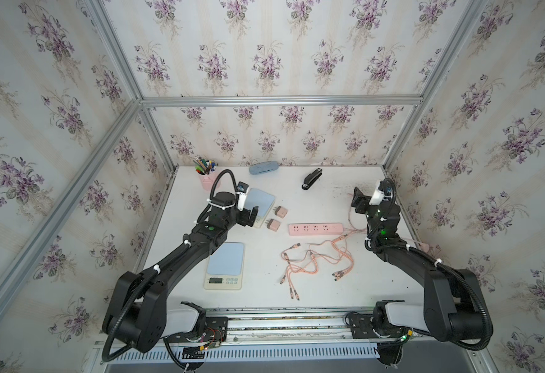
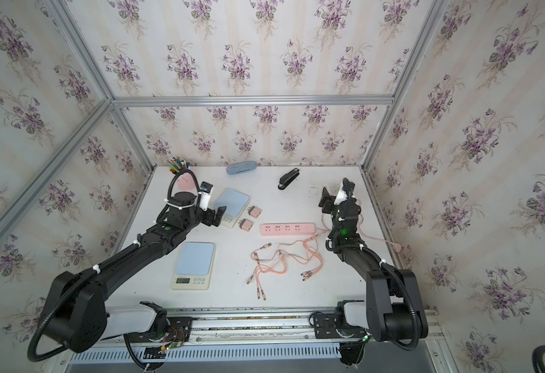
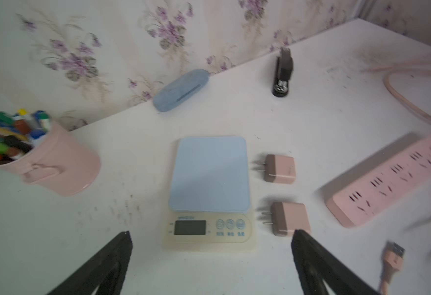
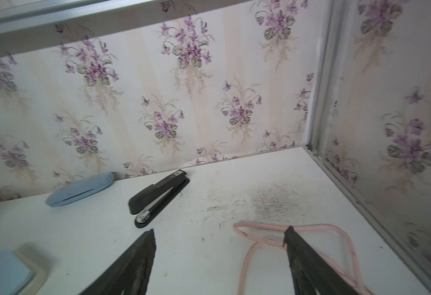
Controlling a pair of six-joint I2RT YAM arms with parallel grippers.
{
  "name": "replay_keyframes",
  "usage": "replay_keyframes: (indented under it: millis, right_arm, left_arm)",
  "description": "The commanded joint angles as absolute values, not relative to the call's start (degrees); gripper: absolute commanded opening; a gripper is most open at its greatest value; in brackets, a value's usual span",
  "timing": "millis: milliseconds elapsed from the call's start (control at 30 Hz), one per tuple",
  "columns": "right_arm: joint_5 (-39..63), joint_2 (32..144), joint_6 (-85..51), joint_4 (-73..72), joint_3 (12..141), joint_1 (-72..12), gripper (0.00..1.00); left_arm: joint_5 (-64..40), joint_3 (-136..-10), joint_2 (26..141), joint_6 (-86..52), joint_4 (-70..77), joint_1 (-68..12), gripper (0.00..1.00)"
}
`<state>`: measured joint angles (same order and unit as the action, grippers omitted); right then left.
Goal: Charge the electronic scale
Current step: Pick up the plug from the center of the board.
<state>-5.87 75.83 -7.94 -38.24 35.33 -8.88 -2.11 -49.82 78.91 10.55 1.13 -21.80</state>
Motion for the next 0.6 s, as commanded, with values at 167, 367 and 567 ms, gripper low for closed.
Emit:
replay_keyframes:
  millis: [167,367,567]
  right_arm:
    - [4.16,91.34,1.96,-17.35,52.54,-30.15,0.79]
    - [7.76,100.44,3.43,-7.8,59.93,-36.68,0.79]
    - [5.73,96.46,-4.17,-8.29,57.25,-35.85,0.79]
  left_arm:
    - [-9.21,-61.54,89.7,14.7,-15.2,-22.93,0.89]
    - [-15.98,-56.19,86.3,29.29,-16.4,-23.1,0.88]
    - [-17.56,-64.27,94.72,50.22,-24.71,-26.28,0.78]
